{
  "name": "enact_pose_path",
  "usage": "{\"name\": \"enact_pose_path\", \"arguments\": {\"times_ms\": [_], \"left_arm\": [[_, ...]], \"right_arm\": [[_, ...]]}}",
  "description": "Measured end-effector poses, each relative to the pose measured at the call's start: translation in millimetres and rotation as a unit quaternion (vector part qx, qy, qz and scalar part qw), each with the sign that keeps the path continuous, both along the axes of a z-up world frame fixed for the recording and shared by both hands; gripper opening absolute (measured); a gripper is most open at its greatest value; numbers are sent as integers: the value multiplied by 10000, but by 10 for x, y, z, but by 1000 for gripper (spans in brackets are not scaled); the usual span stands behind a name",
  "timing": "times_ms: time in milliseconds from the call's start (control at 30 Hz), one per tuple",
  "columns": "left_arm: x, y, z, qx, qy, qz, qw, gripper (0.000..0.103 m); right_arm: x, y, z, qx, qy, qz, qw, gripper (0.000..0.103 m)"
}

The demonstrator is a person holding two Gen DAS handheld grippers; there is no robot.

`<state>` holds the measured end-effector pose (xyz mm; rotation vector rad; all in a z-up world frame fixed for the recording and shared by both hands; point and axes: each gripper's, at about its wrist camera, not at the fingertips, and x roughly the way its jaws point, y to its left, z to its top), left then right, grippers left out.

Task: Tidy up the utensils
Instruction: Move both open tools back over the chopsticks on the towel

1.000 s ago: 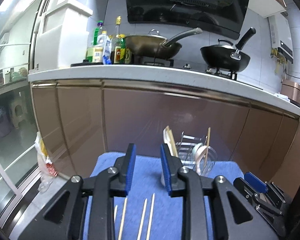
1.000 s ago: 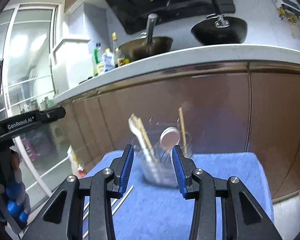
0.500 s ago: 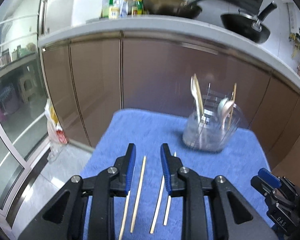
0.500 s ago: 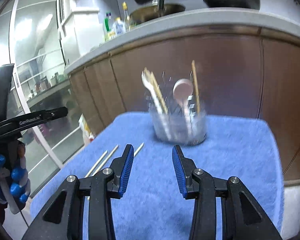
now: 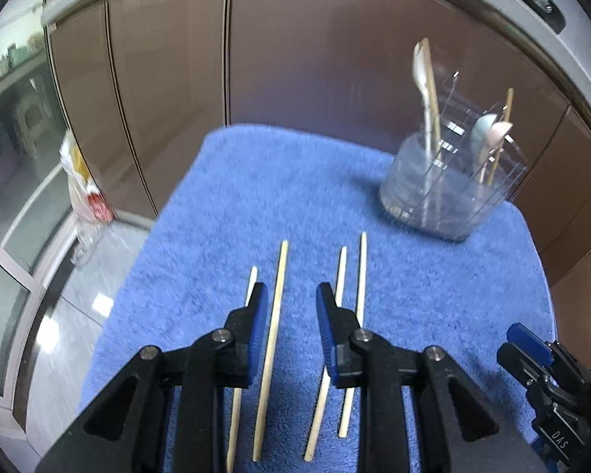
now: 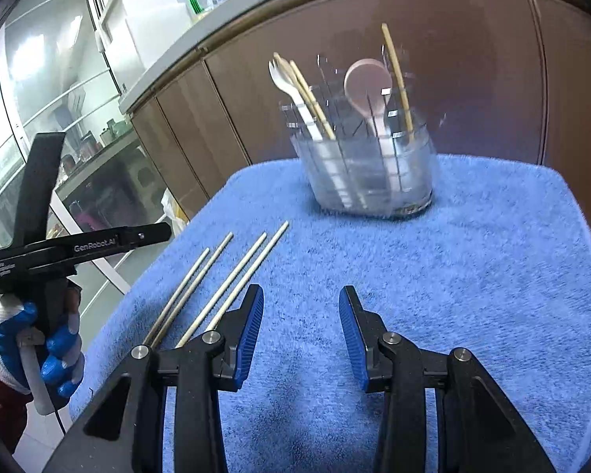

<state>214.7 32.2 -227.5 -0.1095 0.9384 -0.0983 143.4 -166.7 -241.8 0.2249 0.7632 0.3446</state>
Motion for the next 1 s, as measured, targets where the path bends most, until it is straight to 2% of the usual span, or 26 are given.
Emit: {"name": "enact_pose_path", "arguments": {"times_ms": [300,1000], "left_arm": [[218,108,-327,-95,767,-20,9970,24],[282,246,-433,-156,1298,-116,9913,24]], "right_arm": [[130,61,-124,-64,243,86,9996,40],[315,191,-252,-27,613,306,9976,40]]}}
